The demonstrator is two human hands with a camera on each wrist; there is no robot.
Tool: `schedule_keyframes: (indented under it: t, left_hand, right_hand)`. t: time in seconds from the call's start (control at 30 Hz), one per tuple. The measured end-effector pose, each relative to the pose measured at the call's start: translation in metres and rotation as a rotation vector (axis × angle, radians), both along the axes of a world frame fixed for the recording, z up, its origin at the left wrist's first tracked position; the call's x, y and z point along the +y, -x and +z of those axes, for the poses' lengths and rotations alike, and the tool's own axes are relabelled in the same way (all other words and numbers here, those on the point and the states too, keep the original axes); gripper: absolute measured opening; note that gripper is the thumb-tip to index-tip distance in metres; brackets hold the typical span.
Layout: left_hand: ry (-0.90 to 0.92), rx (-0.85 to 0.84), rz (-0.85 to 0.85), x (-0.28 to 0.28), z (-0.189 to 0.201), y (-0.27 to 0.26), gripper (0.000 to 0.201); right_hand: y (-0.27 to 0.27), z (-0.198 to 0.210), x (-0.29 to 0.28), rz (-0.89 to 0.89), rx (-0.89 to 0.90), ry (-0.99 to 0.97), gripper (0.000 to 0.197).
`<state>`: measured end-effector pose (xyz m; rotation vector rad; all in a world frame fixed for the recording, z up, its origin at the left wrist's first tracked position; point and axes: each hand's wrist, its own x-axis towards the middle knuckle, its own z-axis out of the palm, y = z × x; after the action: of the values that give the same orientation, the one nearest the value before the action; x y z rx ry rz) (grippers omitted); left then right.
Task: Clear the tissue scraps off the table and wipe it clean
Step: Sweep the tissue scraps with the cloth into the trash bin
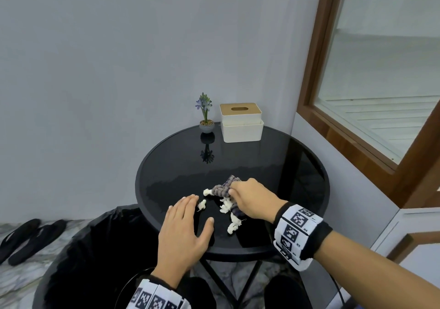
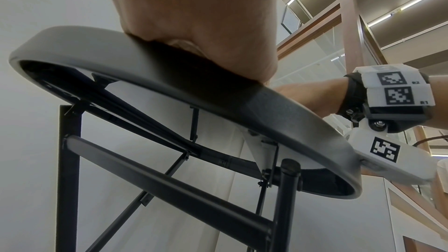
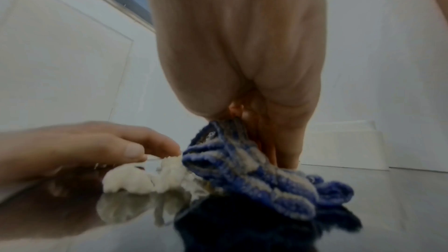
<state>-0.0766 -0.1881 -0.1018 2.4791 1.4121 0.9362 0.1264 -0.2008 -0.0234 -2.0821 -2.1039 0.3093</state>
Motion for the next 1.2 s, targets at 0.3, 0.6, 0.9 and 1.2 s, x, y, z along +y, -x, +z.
schedule_keyframes:
  t: [0.3, 0.6, 0.9, 1.2]
  left_hand:
    - [0.030, -0.091, -0.071, -0.002, 0.000, 0.016, 0.063]
    - [-0.012, -0.054, -0.031, 0.000, -0.010, 0.028, 0.059]
    - [-0.027, -0.028, -0.012, -0.004, -0.015, 0.032, 0.060]
    - [-0.033, 0.013, 0.005, -0.005, -0.019, 0.029, 0.064]
  right_hand:
    - [-0.030, -0.019, -0.029, -0.146, 0.170, -0.278, 0.027]
    - [-0.020, -0.044, -0.064, -0.292, -0.092, -0.412, 0.022]
    - [-0.015, -0.062, -0.063, -0.183, -0.102, -0.241, 0.071]
    - [0.028, -0.059, -0.054, -0.288, -0.084, -0.118, 0.084]
